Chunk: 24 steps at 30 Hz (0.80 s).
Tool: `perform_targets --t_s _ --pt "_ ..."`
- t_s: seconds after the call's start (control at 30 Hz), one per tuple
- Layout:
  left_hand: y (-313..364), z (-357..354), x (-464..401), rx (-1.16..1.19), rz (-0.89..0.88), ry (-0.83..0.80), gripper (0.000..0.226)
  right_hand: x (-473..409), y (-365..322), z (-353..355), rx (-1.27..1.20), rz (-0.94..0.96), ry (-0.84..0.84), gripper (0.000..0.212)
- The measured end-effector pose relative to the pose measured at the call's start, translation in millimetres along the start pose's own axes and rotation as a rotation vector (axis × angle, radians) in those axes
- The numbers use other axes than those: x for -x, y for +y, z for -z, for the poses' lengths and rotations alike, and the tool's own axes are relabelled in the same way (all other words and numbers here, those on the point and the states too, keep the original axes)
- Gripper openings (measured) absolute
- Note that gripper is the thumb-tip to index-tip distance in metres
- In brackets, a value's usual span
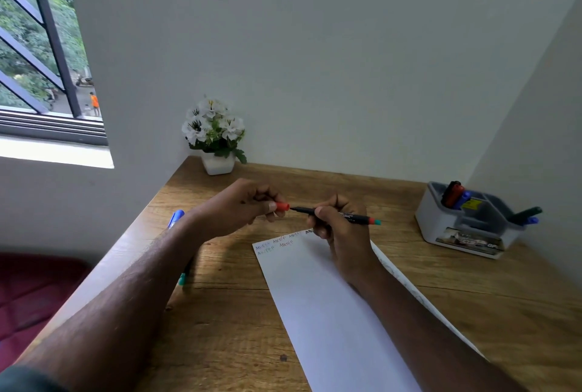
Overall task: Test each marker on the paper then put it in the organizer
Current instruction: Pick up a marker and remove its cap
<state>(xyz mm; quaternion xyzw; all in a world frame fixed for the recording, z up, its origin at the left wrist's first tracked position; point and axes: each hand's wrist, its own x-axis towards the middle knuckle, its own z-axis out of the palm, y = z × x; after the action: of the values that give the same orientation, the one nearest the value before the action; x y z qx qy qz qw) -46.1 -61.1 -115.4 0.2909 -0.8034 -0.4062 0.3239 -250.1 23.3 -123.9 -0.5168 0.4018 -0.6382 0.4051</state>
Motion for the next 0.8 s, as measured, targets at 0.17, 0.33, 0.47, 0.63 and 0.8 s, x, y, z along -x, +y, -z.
perform_targets --t_s 0.17,0.33,0.47,0.63,0.8 --pt "2.0 -1.3 -0.1 -0.040 0.013 -0.016 0.019 -1.0 0.8 -1.5 0.015 -0.015 -0.030 0.025" --pt "8.1 -6.7 -0.5 -0.033 0.007 -0.054 0.018 -0.9 3.5 -1.0 0.072 -0.025 -0.070 0.011" --pt "7.7 -9.6 0.1 0.069 -0.002 -0.091 0.016 -2.7 5.3 -2.9 0.105 -0.030 -0.048 0.015" --pt "4.8 -5.8 -0.1 0.181 0.001 -0.078 0.016 -6.2 7.2 -3.2 0.060 -0.042 -0.043 0.013" --pt "8.8 -13.7 -1.1 0.227 -0.002 -0.064 0.016 -5.1 4.5 -4.7 0.032 -0.033 -0.027 0.014"
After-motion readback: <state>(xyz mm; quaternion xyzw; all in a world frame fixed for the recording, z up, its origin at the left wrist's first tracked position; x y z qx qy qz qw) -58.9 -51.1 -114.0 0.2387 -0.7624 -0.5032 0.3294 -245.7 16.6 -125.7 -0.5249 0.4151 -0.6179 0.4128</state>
